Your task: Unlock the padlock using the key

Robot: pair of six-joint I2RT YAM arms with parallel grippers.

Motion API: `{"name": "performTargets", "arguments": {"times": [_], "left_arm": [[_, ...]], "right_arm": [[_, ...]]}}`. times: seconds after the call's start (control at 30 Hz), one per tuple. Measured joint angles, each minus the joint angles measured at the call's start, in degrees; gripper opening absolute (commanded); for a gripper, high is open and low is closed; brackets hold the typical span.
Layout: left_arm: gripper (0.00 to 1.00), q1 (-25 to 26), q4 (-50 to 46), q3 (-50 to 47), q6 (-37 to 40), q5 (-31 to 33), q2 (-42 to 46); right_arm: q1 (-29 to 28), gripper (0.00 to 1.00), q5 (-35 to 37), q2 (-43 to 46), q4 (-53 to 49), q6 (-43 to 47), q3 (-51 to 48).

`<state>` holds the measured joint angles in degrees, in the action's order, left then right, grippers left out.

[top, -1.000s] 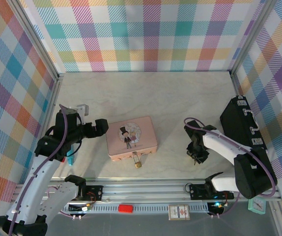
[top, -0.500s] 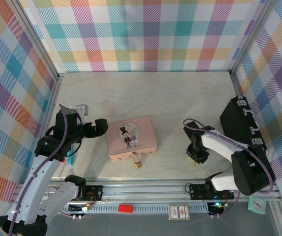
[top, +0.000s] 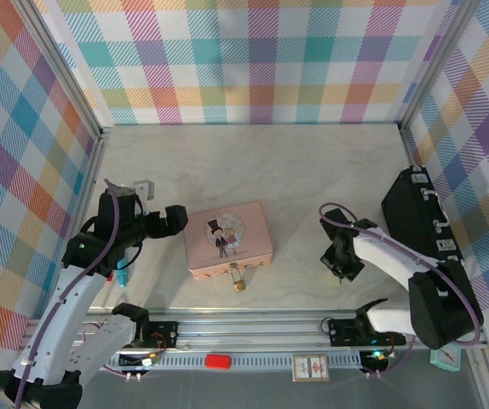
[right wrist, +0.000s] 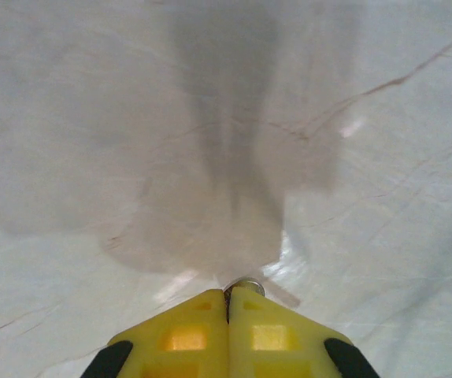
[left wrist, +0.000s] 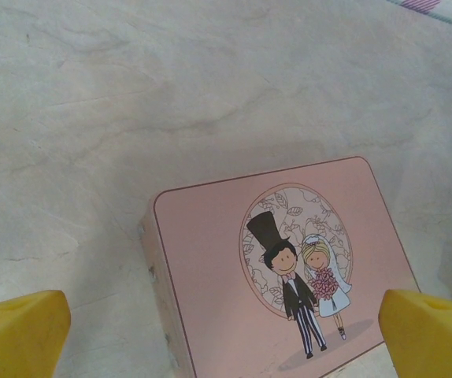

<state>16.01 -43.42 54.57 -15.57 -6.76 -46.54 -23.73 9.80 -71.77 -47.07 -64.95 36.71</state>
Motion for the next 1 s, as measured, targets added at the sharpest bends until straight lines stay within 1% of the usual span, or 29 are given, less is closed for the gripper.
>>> {"name": "performTargets", "arguments": {"times": [0.2,0.33,0.47,0.57,0.67,0.73,0.83,0.9,1.0], "left_arm": [[1.00,0.00,-0.02,0.00,-0.22,-0.24,-2.21],[1.00,0.02,0.00,0.00,-0.74,-1.57,-2.97],[1.00,0.57,0.72,0.00,-2.32,-3.69,-3.23],[0.97,3.08,4.20,-0.02,-5.64,-4.79,-4.13],[0.94,7.30,10.71,-1.03,-10.12,-5.90,-5.73],[0.92,10.21,16.70,-2.32,-14.08,-7.74,-8.20],[0.90,12.63,24.55,-3.96,-18.73,-10.43,-12.52],[0.91,14.01,28.24,-4.13,-21.07,-11.43,-15.65],[0.90,15.98,30.97,-3.91,-23.21,-11.69,-18.73]], "right_arm": [[0.00,0.00,-3.74,9.29,6.14,1.14,-0.02],[0.00,0.00,-6.03,15.98,13.07,0.85,-0.31],[0.00,0.00,-7.54,18.73,21.31,-2.32,-0.48],[-0.07,0.00,-9.18,17.88,30.40,-6.64,-1.33],[-0.39,0.00,-12.15,13.31,38.42,-8.85,-0.59],[-0.87,0.00,-14.58,9.68,44.17,-8.57,0.68],[-1.66,0.00,-17.38,6.91,54.47,-7.21,0.92],[-1.88,0.00,-19.17,5.68,61.05,-6.25,0.90],[-2.29,0.00,-21.86,3.76,71.80,-4.83,0.57]]}}
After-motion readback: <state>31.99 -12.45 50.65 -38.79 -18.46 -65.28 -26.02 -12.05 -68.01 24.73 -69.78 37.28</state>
